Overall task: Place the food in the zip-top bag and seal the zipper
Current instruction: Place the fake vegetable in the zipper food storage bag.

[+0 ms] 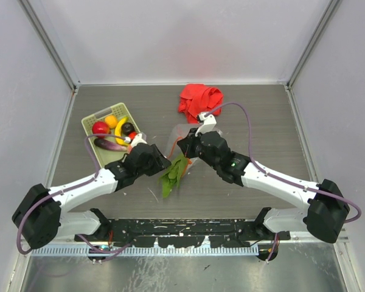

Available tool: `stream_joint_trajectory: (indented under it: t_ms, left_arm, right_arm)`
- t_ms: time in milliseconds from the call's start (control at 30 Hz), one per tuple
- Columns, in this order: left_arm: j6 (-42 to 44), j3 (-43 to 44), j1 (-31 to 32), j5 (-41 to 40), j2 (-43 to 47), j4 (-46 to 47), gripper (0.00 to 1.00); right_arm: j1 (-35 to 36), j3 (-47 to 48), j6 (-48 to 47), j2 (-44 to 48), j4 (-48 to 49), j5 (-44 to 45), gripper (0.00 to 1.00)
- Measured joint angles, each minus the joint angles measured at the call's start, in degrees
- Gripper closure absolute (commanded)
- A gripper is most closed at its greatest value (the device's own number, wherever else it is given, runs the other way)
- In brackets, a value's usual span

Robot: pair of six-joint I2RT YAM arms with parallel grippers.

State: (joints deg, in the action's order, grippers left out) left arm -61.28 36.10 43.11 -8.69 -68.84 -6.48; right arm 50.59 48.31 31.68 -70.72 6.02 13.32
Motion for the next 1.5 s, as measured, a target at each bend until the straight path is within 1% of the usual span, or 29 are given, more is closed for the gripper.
stream_joint_trajectory:
  t_ms: [200, 367, 467, 667, 700, 767, 933, 1033, 1300, 1433, 1500]
  left_arm:
    - [-0.85, 0.02, 0.00, -3.17, -1.92, 2.75, 0.59]
    - [-0.85, 0.48, 0.00, -3.76, -5.20, 5.55, 0.64]
    - [-0.81, 0.50, 0.02, -4.22, -6.25, 6.78, 0.75]
    - [0.98, 0.52, 0.07, -6.78, -5.55, 7.91, 0.97]
    - [1.36, 0.52, 0.07, -7.06, -4.83, 7.87, 1.00]
    - [2.29, 0.57, 0.07, -7.67, -2.43, 7.34, 1.00]
    - [4.17, 4.02, 0.07, -10.14, 4.39, -0.39, 1.00]
    - [5.64, 10.01, 0.07, -11.17, 6.73, -8.20, 1.00]
    - [9.62, 28.85, 0.07, -9.73, 5.77, -28.52, 1.00]
    - [12.11, 36.41, 0.07, -7.39, 3.82, -36.33, 1.00]
    - [13.18, 39.15, 0.07, -5.95, 3.04, -38.80, 1.00]
  right_arm:
    - [-0.02, 0.00, 0.00, 0.00, 0.00, -1.27, 1.00]
    - [-0.09, 0.00, 0.02, 0.00, -0.04, -2.54, 1.00]
    - [-0.09, 0.00, 0.00, 0.00, -0.04, -2.97, 1.00]
    - [-0.28, 0.00, -0.07, 0.35, -1.22, -2.91, 1.00]
    - [-0.39, 0.00, -0.09, 0.50, -1.60, -2.82, 1.00]
    - [-0.50, 0.17, -0.46, 0.90, -2.64, -1.75, 1.00]
    - [-0.94, 2.95, -2.29, 1.01, -7.34, 1.79, 0.99]
    - [-1.20, 4.72, -3.41, 1.01, -10.23, 3.52, 1.00]
    - [-1.25, 10.01, -6.47, 0.94, -18.23, 4.61, 1.00]
    - [-1.25, 13.18, -8.17, 0.94, -21.86, 4.59, 0.99]
    - [-1.25, 14.23, -9.11, 0.94, -22.97, 4.72, 0.99]
